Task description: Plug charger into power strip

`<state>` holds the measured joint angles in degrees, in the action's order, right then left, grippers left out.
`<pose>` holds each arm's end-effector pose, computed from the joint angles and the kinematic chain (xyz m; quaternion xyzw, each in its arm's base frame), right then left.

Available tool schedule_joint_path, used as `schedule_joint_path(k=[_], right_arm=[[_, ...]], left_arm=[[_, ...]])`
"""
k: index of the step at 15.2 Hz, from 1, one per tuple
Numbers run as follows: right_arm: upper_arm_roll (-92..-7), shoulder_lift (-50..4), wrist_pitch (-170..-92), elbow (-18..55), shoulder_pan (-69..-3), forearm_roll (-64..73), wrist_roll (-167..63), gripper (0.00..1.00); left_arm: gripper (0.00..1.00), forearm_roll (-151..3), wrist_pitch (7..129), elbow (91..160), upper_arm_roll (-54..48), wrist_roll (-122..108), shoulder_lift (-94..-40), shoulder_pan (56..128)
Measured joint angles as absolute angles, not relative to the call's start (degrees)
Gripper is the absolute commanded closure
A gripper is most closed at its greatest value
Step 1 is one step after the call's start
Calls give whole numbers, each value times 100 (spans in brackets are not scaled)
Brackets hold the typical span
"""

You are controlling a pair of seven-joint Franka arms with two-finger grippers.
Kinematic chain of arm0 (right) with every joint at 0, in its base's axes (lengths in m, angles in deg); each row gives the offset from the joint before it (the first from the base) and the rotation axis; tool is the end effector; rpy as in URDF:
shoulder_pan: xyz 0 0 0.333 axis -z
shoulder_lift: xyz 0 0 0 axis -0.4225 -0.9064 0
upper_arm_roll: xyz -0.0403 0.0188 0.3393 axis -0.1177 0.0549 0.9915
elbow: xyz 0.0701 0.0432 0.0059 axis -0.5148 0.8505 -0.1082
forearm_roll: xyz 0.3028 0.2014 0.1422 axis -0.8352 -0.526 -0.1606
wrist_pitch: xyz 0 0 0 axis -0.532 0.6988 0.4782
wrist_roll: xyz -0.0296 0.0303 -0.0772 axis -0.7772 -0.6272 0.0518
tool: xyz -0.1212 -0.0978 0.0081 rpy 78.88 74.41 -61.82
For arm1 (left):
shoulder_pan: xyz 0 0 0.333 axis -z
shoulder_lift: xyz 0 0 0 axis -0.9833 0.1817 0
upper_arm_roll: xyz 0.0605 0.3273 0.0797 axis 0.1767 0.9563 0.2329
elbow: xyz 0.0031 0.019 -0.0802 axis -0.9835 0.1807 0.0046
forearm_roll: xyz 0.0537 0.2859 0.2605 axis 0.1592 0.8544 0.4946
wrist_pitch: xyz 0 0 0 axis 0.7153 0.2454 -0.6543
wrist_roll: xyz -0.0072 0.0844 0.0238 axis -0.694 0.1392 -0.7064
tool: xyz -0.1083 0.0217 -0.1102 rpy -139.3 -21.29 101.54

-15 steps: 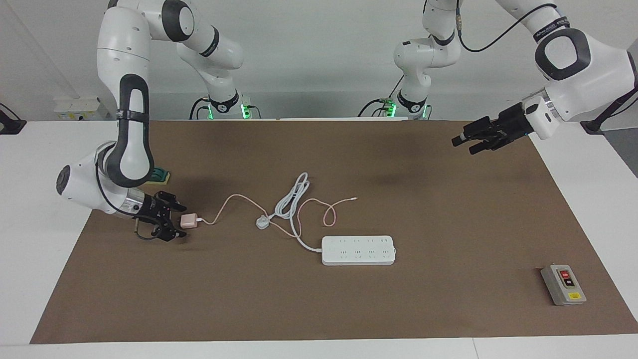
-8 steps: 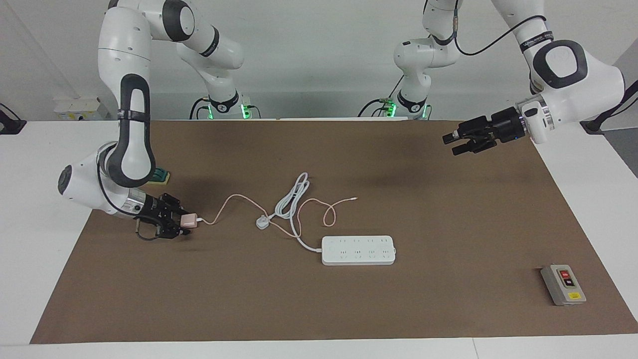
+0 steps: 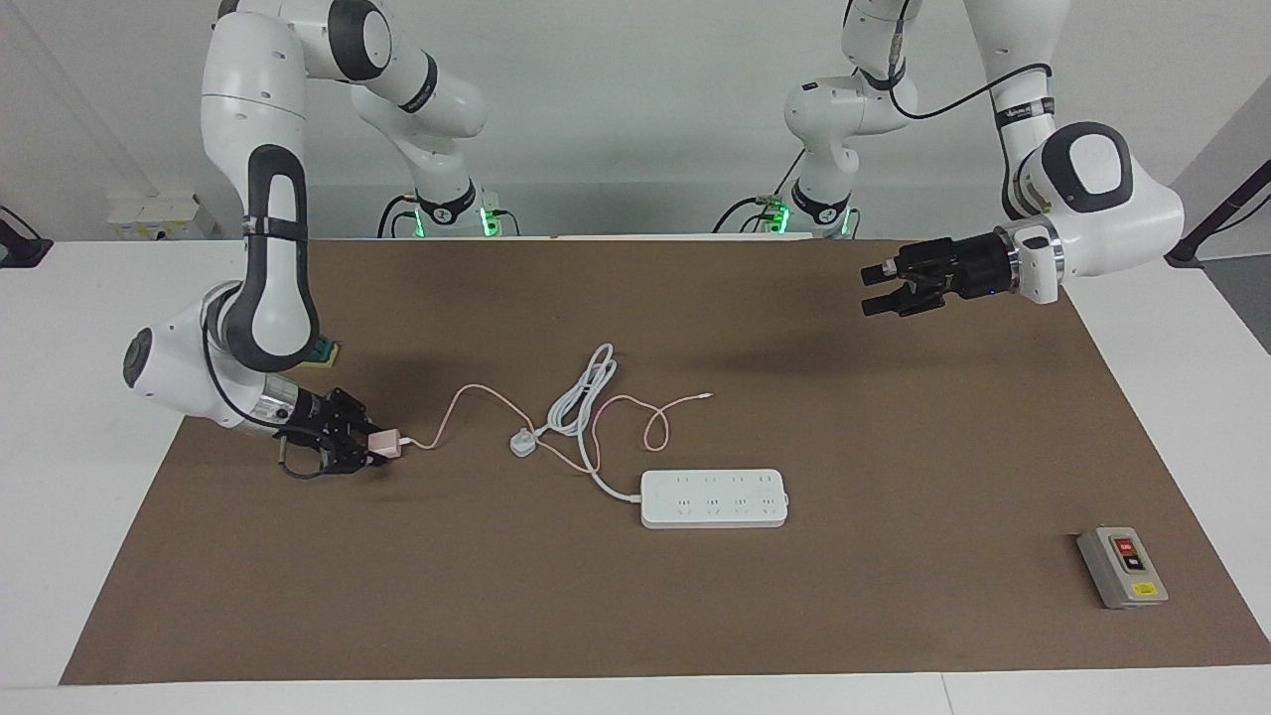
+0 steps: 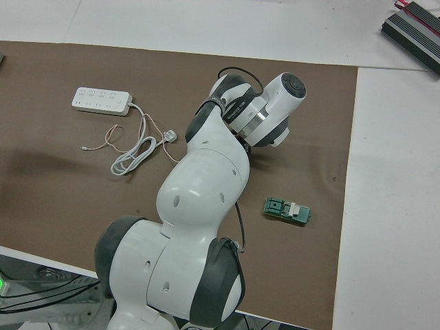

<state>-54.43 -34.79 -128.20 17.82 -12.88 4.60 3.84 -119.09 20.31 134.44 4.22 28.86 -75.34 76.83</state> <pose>0.6276 -0.0585 0.2554 -0.7657 0.5852 0.2000 0.1767 0.5289 -0.0811 0.4686 0.8026 0.0568 -0.0659 0.5902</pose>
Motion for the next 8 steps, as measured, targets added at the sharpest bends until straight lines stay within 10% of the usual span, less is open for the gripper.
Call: schedule_joint_path(k=[8], right_arm=[[-5396,-2659,-11934,1194,-2188,460,2069,100]], left_arm=[[0,-13553,2652,13984,361,3763,-7249,8360]])
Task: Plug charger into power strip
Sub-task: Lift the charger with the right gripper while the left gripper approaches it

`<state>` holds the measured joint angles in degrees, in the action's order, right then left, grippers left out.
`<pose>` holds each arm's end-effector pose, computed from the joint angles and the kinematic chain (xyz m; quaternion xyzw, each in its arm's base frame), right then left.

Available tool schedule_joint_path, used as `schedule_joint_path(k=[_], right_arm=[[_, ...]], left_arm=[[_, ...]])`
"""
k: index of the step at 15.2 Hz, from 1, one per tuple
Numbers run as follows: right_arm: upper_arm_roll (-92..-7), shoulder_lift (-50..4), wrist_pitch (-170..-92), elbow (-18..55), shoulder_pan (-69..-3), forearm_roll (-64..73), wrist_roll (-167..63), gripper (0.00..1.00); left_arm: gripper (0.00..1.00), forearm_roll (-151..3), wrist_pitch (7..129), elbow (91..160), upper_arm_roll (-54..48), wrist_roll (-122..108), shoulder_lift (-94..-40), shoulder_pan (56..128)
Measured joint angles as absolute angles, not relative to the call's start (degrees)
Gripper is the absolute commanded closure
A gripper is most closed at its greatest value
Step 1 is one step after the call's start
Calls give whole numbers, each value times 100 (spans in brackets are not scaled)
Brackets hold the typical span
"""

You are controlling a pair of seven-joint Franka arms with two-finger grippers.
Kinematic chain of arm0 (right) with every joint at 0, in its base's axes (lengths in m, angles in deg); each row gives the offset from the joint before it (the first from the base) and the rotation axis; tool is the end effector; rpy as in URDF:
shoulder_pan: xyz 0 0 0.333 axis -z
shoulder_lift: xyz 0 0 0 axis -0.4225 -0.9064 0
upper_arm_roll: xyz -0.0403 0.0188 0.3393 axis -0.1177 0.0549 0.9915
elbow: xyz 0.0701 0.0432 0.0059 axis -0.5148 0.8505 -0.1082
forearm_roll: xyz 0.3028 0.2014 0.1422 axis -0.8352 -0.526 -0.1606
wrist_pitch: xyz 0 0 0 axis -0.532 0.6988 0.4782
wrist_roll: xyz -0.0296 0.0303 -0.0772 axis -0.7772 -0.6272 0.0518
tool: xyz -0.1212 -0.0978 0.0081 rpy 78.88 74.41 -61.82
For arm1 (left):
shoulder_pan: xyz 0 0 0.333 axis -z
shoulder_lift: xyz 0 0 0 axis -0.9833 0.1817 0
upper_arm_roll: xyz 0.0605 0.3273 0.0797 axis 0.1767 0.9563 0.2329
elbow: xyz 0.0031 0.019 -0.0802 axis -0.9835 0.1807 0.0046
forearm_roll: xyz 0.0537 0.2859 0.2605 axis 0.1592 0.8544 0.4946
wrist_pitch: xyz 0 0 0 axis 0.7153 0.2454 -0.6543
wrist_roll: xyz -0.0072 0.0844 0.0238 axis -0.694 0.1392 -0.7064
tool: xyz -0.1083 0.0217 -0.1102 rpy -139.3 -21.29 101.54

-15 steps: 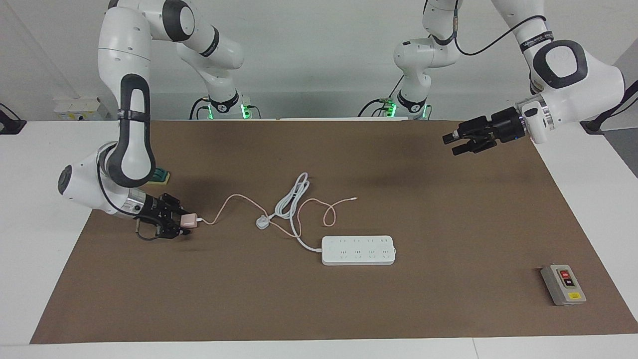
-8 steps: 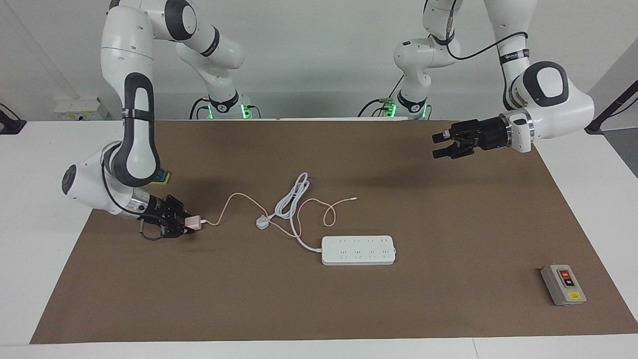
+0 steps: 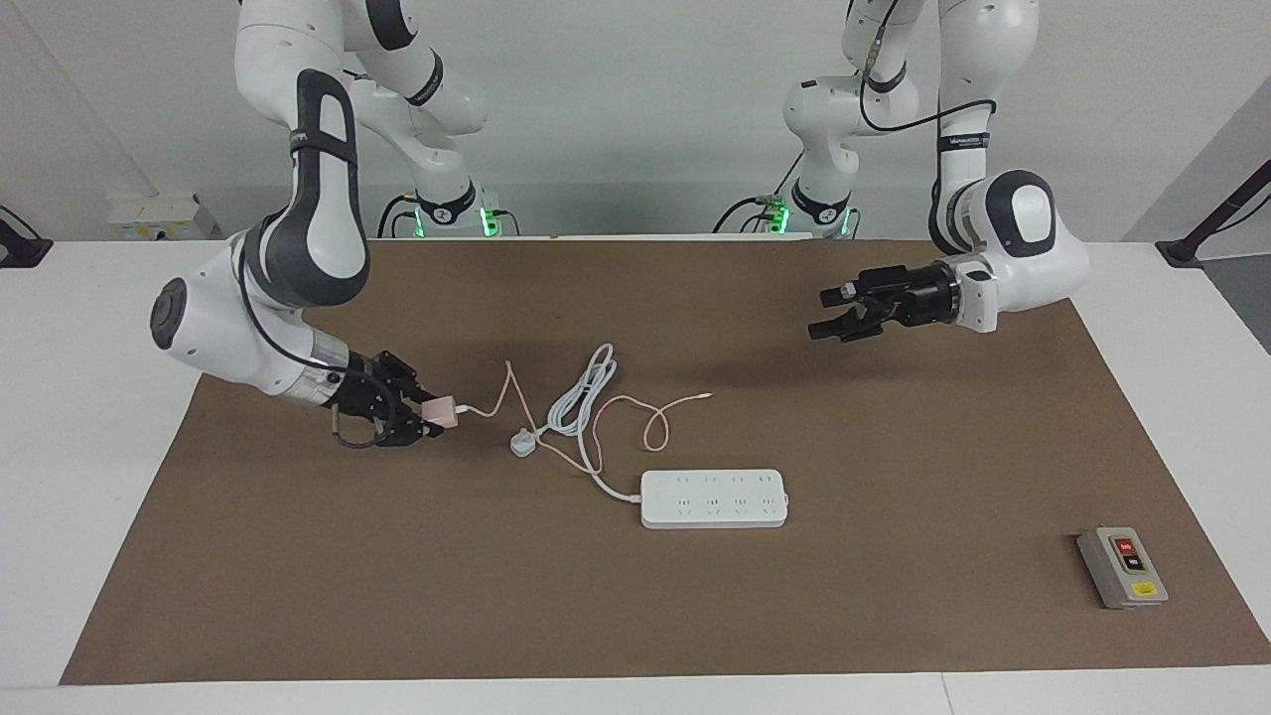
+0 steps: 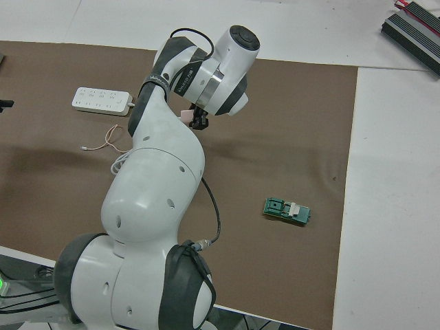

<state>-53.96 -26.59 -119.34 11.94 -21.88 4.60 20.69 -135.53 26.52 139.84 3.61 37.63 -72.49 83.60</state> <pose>0.6362 0.0552 0.3843 -0.7565 0.5960 0.2096 0.1689 0.5370 -0.1469 0.4294 0.7434 0.0738 -0.0285 0.6641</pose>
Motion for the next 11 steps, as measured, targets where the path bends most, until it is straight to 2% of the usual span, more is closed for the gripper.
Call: schedule_joint_path(k=[7,11], right_arm=[[-5371,-2392,-11873,818,-3161,455,3542,100],[-5367,-2393,-12268,702,-3745,455,4288,100]], left_arm=[[0,-14495,3239,13983,344,4906,-6770,9296],[0,-14920,3552,13958,343,5111,-6716,9679]])
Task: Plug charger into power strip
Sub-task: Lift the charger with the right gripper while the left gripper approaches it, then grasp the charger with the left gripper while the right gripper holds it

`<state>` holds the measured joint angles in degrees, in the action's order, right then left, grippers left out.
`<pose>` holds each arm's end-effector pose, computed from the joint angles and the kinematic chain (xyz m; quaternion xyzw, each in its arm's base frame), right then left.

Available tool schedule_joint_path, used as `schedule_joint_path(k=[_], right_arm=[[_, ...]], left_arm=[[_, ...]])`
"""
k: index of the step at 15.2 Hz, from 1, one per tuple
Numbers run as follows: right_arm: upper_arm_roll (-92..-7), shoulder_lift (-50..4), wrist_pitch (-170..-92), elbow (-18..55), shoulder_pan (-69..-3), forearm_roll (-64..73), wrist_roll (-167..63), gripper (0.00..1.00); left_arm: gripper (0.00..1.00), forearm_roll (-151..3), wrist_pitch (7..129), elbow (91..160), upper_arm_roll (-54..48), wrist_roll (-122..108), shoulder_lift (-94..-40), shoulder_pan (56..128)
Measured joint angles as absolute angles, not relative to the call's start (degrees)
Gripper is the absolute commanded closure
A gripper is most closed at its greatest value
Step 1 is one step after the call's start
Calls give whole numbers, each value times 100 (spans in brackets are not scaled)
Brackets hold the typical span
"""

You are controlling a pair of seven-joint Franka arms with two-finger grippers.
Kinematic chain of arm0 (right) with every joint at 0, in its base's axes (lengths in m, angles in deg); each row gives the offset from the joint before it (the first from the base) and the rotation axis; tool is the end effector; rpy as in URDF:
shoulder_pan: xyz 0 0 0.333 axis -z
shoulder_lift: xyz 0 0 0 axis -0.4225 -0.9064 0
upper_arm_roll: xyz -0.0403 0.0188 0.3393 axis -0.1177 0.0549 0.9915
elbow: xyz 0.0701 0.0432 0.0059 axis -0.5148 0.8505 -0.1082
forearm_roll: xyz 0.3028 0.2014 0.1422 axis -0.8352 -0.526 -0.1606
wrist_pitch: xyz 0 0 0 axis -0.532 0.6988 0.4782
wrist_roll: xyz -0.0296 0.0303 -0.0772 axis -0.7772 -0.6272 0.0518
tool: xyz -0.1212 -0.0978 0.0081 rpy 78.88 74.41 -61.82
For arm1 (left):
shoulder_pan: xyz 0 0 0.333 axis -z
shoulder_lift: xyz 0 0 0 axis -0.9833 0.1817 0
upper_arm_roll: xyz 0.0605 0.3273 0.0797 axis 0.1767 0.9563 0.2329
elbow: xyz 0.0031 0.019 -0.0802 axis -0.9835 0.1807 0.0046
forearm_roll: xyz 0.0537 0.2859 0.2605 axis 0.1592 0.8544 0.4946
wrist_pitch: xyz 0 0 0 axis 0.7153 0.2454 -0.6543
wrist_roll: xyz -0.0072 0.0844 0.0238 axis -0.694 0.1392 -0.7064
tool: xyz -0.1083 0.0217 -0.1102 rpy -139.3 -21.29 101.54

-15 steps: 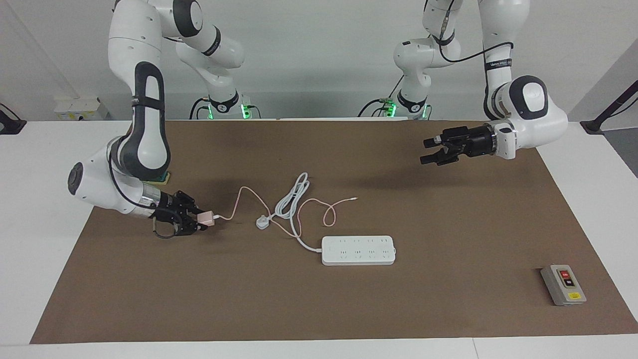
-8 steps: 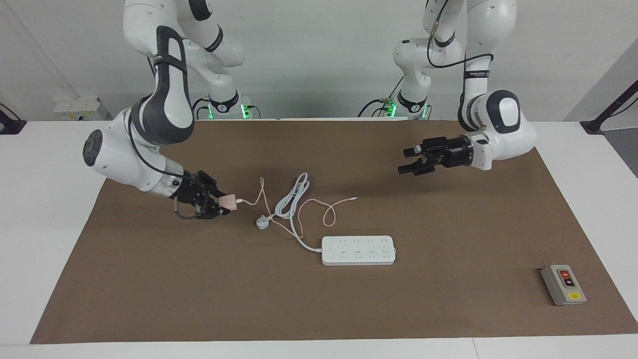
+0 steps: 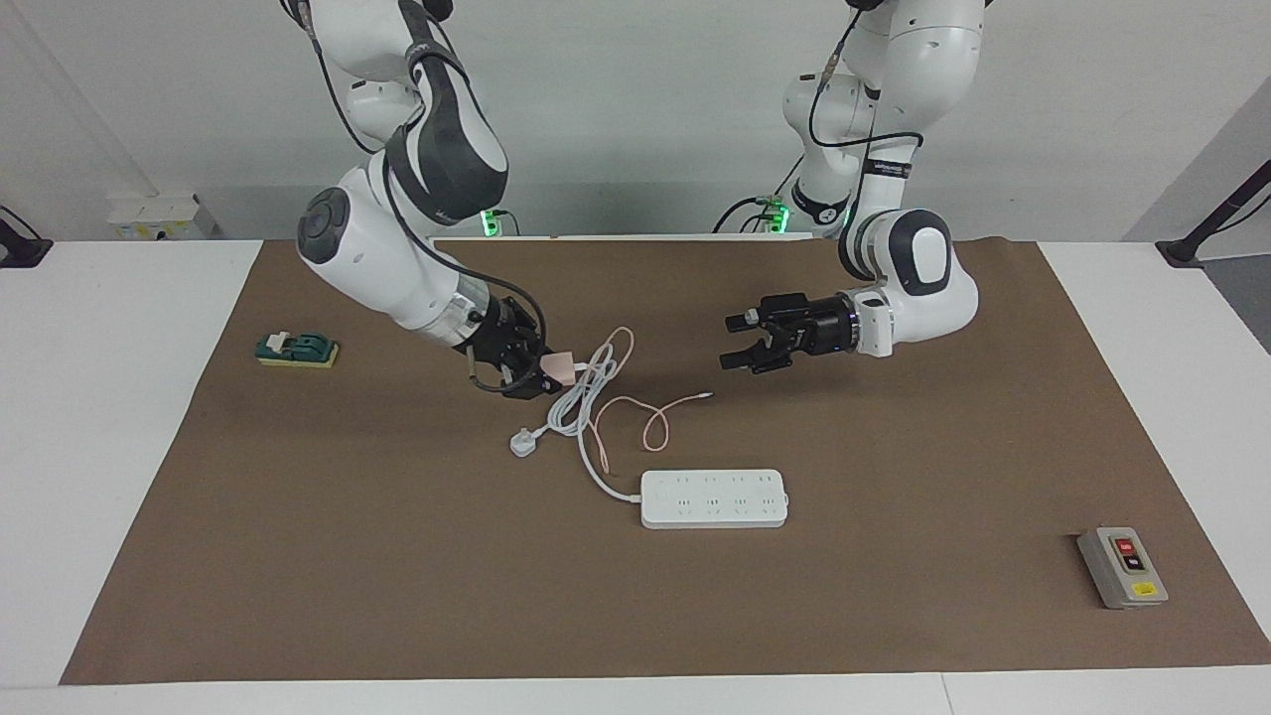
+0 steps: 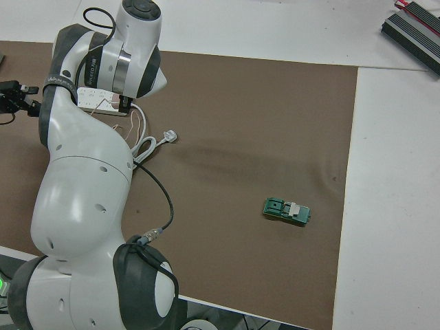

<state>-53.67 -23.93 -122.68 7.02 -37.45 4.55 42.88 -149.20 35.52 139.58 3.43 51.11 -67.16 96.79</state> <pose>0.6207 0.2287 0.4576 -0.7307 0.6322 0.1981 0.1648 0.5364 -0.2584 0.3887 0.7276 0.0373 0.0246 0.6845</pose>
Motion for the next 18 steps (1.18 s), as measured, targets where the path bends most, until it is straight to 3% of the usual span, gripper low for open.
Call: schedule_joint_path(k=[6,14,15,17,18], right_arm=[[-5364,-2416,-12897,698,-4404,452,5042,100],[-5363,-2453,-13239,698,-4800,451,5289,100],[-5363,-2454,-13239,698,-4827,451,5292,100],[-5363,-2456,-13239,698,-4874,451,5306,100],[-5363,-2456,-13239,698,-4881,451,5308,100]], left_arm=[[0,-15305,4150,13891,330,5235,-6671,10255],[1,-15454,4482,13664,325,5236,-6545,10570],[8,-15455,4507,13636,326,5236,-6526,10599],[36,-15456,4517,13612,324,5236,-6508,10633],[44,-15456,4519,13606,326,5236,-6504,10632]])
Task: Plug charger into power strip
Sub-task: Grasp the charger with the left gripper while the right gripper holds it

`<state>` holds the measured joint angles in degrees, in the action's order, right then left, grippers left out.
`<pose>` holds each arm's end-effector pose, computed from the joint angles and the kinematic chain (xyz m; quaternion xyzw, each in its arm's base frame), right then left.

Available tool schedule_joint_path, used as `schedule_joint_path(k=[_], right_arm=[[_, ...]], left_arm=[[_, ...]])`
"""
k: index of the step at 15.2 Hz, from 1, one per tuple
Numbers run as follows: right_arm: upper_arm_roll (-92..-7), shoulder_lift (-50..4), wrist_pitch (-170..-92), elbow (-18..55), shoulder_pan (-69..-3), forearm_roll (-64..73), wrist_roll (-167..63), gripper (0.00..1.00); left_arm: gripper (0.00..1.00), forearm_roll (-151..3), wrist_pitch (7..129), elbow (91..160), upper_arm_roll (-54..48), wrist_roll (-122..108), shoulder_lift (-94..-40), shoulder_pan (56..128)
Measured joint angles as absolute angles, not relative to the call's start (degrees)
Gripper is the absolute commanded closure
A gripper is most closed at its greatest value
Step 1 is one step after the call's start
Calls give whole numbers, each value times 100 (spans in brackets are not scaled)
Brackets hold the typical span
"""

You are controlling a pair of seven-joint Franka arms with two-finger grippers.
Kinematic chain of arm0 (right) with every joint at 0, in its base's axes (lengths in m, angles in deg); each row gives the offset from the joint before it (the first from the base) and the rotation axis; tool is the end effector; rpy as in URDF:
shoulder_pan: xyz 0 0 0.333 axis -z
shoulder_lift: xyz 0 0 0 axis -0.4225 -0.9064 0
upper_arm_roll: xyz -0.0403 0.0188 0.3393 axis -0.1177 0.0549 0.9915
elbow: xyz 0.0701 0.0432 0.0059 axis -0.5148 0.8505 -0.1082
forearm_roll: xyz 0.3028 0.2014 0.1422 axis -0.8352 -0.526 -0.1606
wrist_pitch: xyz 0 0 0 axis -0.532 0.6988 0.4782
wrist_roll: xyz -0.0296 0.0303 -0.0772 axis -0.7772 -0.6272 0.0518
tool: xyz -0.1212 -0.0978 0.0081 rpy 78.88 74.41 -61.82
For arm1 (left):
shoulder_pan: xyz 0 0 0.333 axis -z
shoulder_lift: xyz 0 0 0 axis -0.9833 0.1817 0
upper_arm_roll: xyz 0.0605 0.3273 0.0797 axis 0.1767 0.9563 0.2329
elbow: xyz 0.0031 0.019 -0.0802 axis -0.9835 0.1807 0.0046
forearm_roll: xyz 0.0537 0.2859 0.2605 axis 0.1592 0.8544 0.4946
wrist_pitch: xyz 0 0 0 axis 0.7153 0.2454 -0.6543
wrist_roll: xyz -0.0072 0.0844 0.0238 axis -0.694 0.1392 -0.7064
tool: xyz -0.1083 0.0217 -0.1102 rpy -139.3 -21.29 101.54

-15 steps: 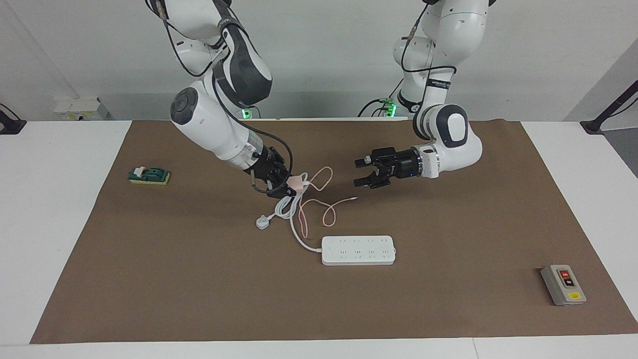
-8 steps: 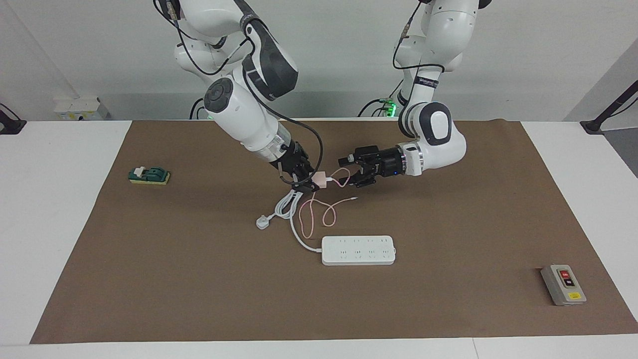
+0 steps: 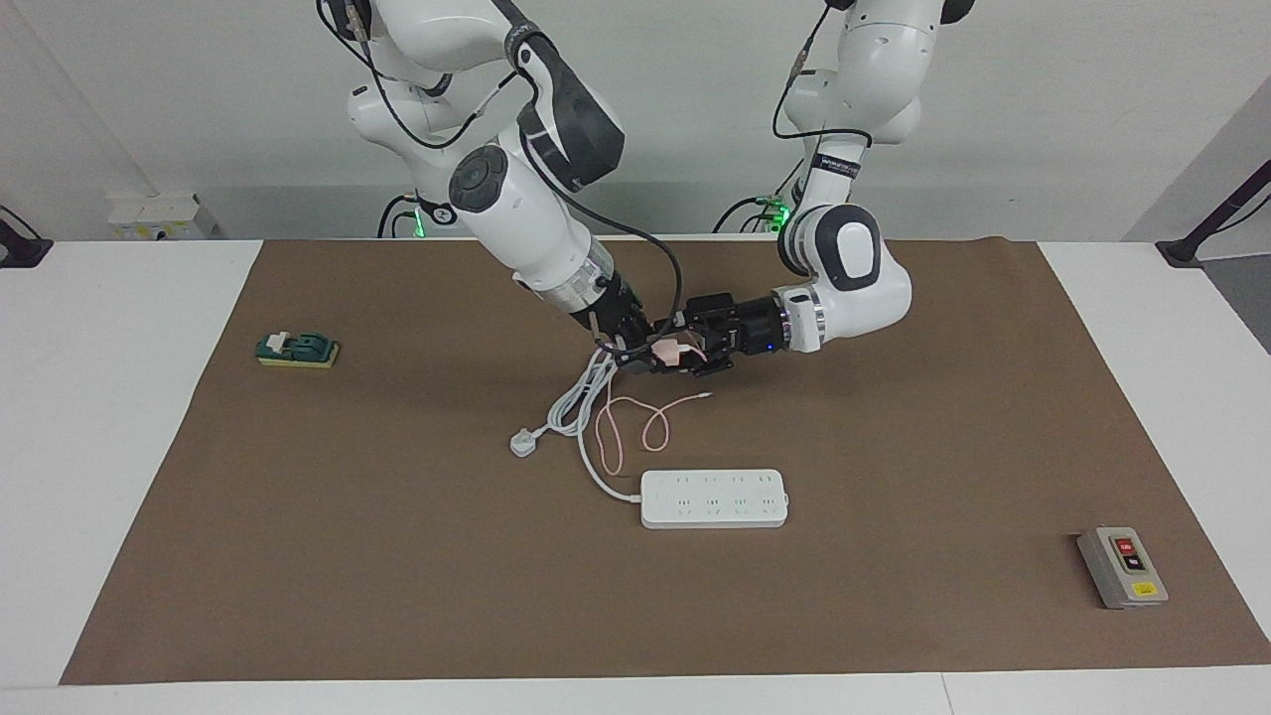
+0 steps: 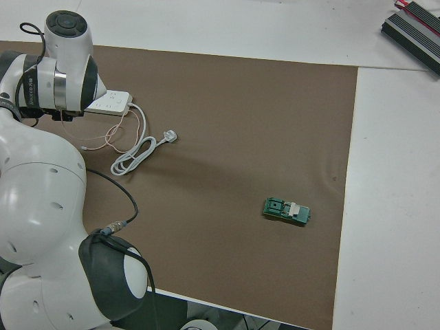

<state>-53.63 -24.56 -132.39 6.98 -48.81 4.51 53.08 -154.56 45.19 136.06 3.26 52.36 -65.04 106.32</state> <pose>0.5917 0.3469 0.4644 -0.7212 0.6412 0.1822 0.1884 0.5283 -0.3368 0.3855 0.7426 0.0335 0.0385 0.6678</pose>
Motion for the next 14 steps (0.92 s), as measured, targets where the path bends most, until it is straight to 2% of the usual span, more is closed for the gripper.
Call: schedule_joint_path(k=[3,8,10,14], right_arm=[[-5371,-2456,-13240,697,-4880,451,5308,100],[-5373,-2457,-13240,698,-4880,451,5308,100],[-5374,-2457,-13240,698,-4880,451,5308,100],[-5376,-2457,-13240,698,-4879,451,5308,100]], left_arm=[[48,-15457,4525,13595,345,5237,-6491,10631],[46,-15459,4502,13579,362,5237,-6488,10614],[41,-15459,4448,13580,373,5237,-6488,10603],[43,-15459,4290,13587,381,5237,-6488,10546]])
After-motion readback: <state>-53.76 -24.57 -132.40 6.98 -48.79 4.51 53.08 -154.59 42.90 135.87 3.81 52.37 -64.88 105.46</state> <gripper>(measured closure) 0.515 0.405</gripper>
